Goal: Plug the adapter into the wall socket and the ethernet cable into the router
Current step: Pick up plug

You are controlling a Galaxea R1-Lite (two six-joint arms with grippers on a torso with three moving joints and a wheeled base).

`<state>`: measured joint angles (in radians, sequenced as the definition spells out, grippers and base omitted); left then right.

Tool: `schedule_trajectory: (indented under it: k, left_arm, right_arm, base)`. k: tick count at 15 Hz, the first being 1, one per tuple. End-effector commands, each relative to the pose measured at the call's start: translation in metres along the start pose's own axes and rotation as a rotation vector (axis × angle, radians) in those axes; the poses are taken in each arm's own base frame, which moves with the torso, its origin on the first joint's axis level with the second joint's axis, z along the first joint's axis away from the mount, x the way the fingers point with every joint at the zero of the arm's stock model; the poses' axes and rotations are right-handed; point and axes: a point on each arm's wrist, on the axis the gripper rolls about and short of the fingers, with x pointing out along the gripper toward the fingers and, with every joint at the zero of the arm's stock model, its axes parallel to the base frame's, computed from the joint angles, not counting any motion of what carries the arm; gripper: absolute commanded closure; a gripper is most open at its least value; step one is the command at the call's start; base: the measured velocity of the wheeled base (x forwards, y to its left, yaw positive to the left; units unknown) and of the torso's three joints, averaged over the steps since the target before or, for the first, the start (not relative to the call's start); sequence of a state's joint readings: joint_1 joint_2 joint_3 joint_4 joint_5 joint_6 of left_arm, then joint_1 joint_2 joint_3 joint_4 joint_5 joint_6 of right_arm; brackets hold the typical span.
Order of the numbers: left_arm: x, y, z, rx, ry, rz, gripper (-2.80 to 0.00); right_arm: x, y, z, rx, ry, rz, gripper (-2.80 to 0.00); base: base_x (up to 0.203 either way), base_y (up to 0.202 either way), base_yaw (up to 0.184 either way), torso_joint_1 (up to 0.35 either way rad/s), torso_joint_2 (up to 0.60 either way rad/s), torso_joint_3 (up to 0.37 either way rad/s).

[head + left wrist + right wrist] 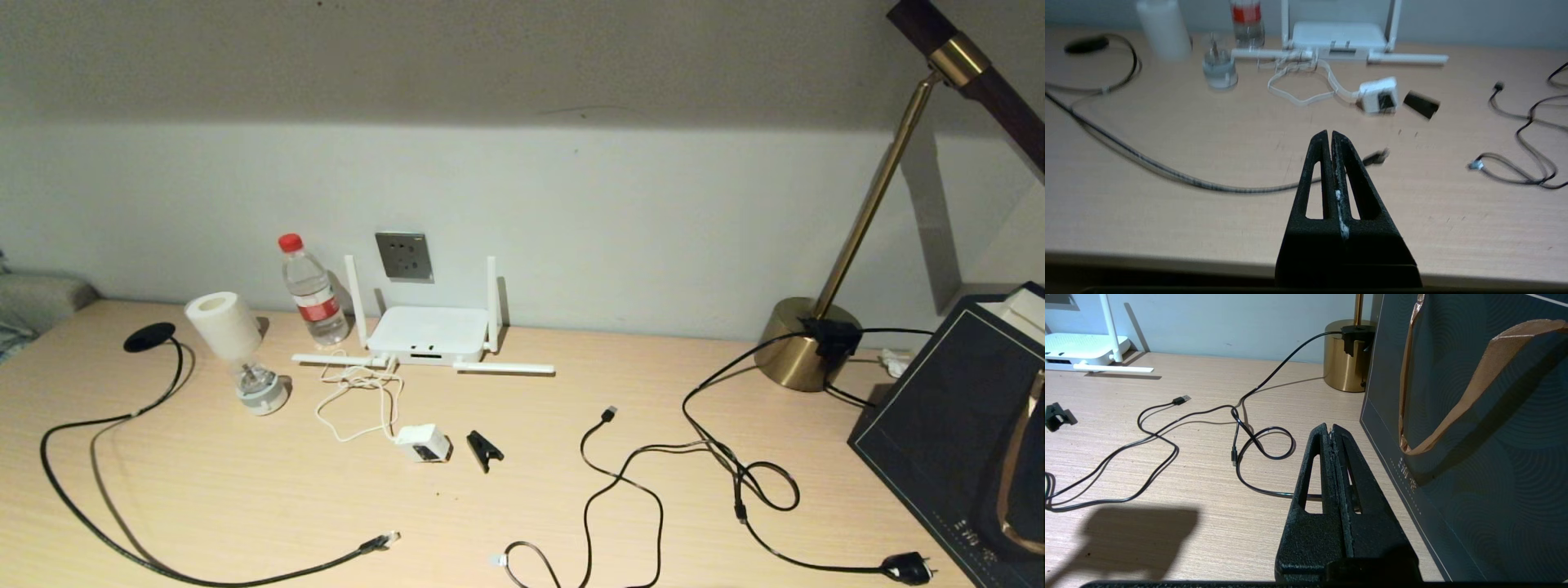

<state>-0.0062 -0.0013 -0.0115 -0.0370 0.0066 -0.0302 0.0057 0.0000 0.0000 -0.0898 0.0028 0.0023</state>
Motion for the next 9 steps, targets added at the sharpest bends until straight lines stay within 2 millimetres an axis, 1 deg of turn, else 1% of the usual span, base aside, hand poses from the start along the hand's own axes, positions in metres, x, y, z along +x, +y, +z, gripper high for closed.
schedule_trajectory:
  k: [1,2,3,4,5,6,7,8,9]
  left_arm:
    - [-0.009,-0.002,0.043,0.01,-0.116,-0.031,0.0]
    - [-0.009,-0.003,0.057,0.014,-0.115,-0.057,0.0]
    - [-0.004,-0.004,0.079,0.017,-0.096,-0.097,0.0]
    - [0.009,-0.005,0.104,0.019,-0.055,-0.138,0.0]
    - [0.026,-0.007,0.123,0.022,-0.005,-0.171,0.0]
    - [0.051,-0.009,0.14,0.031,0.064,-0.204,0.0]
    - [0.079,-0.012,0.152,0.046,0.134,-0.233,0.0]
    - [0.11,-0.016,0.16,0.07,0.201,-0.26,0.0]
    - [0.141,-0.02,0.163,0.11,0.263,-0.286,0.0]
  right_arm:
    - [0.002,0.0,-0.01,-0.001,0.036,0.001,0.0]
    - [0.002,0.0,-0.01,-0.001,0.036,0.001,0.0]
    - [0.002,0.0,-0.01,-0.001,0.036,0.001,0.0]
    - [0.002,0.0,-0.01,-0.001,0.036,0.001,0.0]
    - [0.002,0.0,-0.01,-0.001,0.036,0.001,0.0]
    - [0.002,0.0,-0.01,-0.001,0.036,0.001,0.0]
    - [0.002,0.0,-0.01,-0.001,0.036,0.001,0.0]
    - [0.002,0.0,-0.01,-0.001,0.036,0.001,0.0]
    - [0.002,0.0,-0.01,-0.001,0.036,0.001,0.0]
  base:
    - [0.0,0.0,0.0,0.0,0.0,0.0]
    - [0.0,0.0,0.0,0.0,0.0,0.0]
    - [0.0,0.0,0.0,0.0,0.0,0.0]
    - [0.0,0.0,0.0,0.0,0.0,0.0]
    - [0.0,0.0,0.0,0.0,0.0,0.0]
    - [0.0,0.0,0.0,0.0,0.0,0.0]
    - [0.0,0.0,0.0,0.0,0.0,0.0]
    - [0.0,0.0,0.0,0.0,0.0,0.0]
    - [0.0,0.0,0.0,0.0,0.0,0.0]
